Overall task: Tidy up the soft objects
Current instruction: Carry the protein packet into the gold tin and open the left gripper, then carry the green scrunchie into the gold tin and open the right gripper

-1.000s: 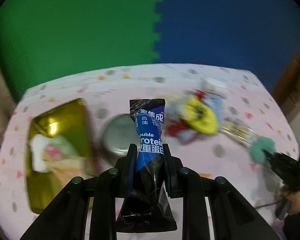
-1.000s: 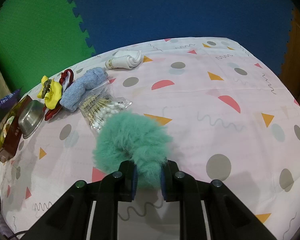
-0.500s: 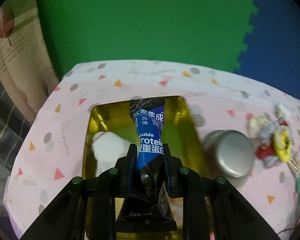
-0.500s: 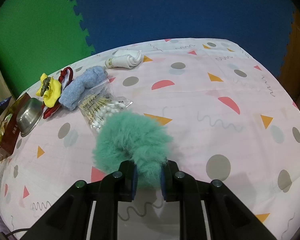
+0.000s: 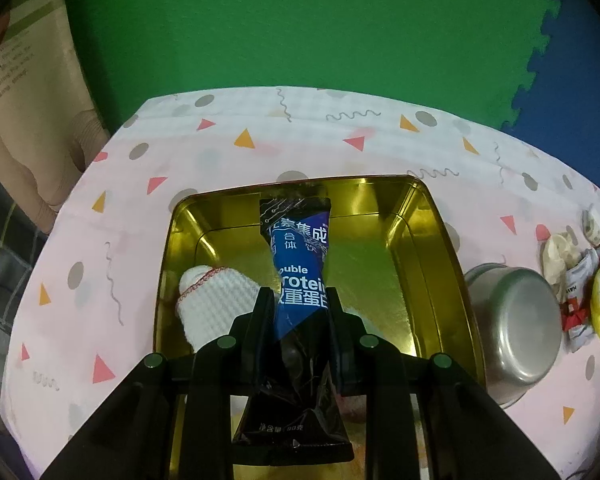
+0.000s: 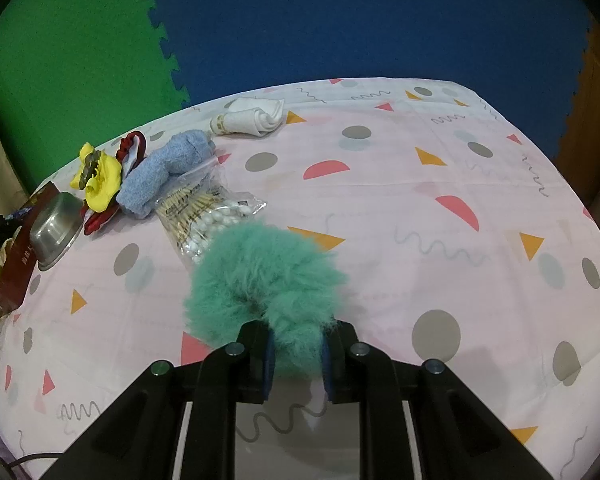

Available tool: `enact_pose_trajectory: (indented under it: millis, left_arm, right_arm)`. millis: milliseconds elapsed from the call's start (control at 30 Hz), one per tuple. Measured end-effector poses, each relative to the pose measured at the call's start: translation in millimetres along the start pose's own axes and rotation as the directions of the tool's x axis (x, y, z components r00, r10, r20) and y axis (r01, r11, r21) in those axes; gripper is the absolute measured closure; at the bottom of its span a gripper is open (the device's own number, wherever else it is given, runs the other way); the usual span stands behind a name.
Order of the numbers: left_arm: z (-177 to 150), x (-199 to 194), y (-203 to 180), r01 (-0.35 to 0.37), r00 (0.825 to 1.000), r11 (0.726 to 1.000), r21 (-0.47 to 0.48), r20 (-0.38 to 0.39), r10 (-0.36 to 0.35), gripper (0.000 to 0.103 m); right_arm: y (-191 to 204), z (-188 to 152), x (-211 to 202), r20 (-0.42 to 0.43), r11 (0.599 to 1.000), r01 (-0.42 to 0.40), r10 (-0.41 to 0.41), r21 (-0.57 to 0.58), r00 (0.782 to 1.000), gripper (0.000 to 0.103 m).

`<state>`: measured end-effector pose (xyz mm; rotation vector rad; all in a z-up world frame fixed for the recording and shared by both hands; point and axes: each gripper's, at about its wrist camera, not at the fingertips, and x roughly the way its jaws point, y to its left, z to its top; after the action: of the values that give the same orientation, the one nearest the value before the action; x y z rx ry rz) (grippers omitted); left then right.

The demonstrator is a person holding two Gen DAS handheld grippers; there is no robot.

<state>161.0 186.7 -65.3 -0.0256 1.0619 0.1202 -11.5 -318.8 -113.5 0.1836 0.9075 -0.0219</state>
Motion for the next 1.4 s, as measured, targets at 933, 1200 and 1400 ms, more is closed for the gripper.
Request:
enact_pose_trajectory:
  millis: [933,1200,1400]
  left_arm:
    - [-45,-74,-11,-0.052,0.985,0.998,0.042,0.167,0.044,0.039]
    - [-65,-89,-19,-0.05,0.979,0.998,0.04,0.198,0.041,0.037]
    - [-78,-93,-8,-0.024,0.979,0.999,-0.039,0.201,0.031,0.026]
  right_arm:
    - [8,3,-2,-0.025,1.0,0.019,-0.019,-0.016,0.999,0.086]
    - [24,2,-14,-0.037,0.999,0.004,-0.006,-0.052,0.999,0.086]
    - [50,6,-23,-0.038,0.994,-0.042,0.038,-0.1,0.999,0.086]
